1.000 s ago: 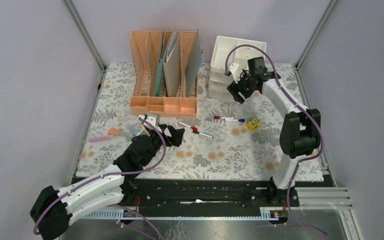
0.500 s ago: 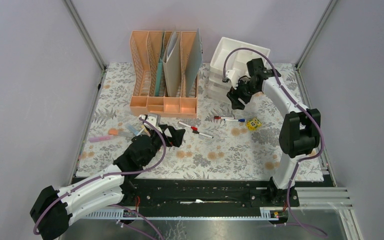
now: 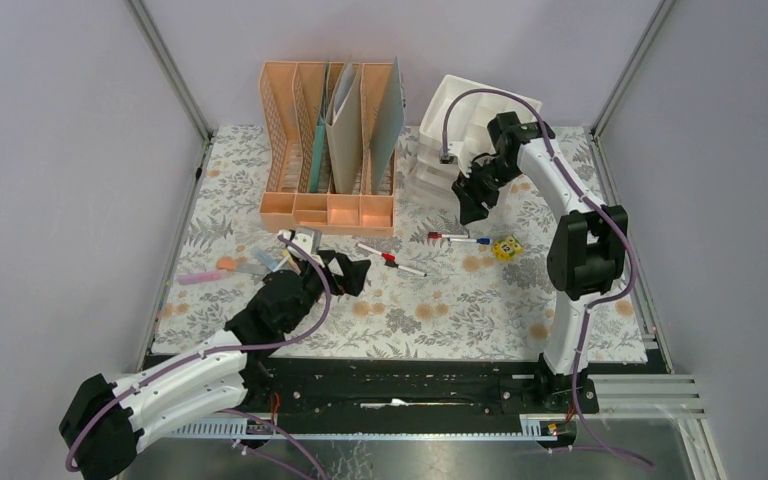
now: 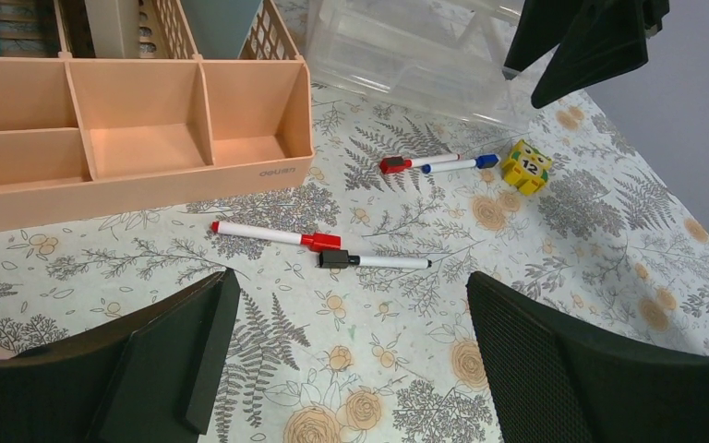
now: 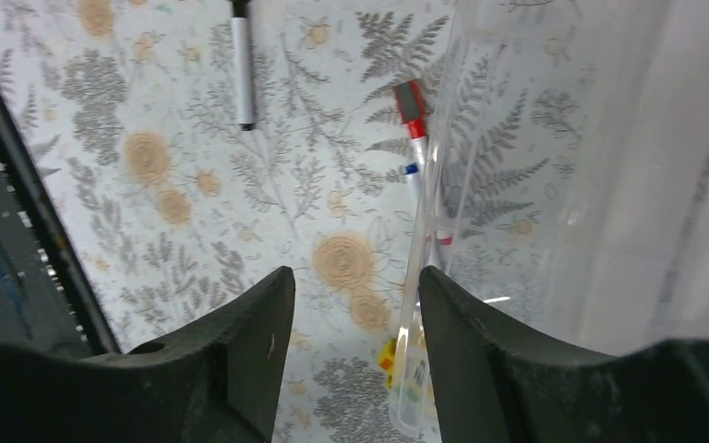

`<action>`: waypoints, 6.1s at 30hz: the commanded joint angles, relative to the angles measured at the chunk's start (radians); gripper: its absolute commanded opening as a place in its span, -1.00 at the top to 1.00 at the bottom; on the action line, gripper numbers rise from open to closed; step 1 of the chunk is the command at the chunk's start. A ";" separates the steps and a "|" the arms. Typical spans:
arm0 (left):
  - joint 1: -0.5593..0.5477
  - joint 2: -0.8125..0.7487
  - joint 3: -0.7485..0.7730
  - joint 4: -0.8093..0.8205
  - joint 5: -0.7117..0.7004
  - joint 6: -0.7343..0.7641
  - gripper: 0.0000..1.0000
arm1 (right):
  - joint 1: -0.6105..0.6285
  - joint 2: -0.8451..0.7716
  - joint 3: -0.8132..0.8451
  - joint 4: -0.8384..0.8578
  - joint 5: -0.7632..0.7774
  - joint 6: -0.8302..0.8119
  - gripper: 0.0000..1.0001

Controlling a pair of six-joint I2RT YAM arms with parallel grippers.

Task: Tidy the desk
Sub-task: Open the drawer in the storage box, then pick up the stationery from the center of the board, then place the stationery in the drawer.

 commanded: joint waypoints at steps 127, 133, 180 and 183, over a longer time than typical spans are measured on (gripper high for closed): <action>1.016 0.419 0.388 -0.696 0.391 -0.439 1.00 | 0.017 -0.813 -0.783 0.470 -0.323 0.307 -0.99; 1.008 0.263 0.268 -0.437 0.705 -0.437 1.00 | 0.017 -0.800 -0.797 0.477 -0.406 0.306 -0.99; -0.213 0.630 0.325 0.576 -0.063 -0.527 1.00 | 0.086 -0.735 -1.042 1.224 -0.385 1.014 -0.75; -0.222 0.644 0.339 0.551 -0.087 -0.552 1.00 | 0.097 -0.731 -1.042 1.222 -0.378 1.008 -0.63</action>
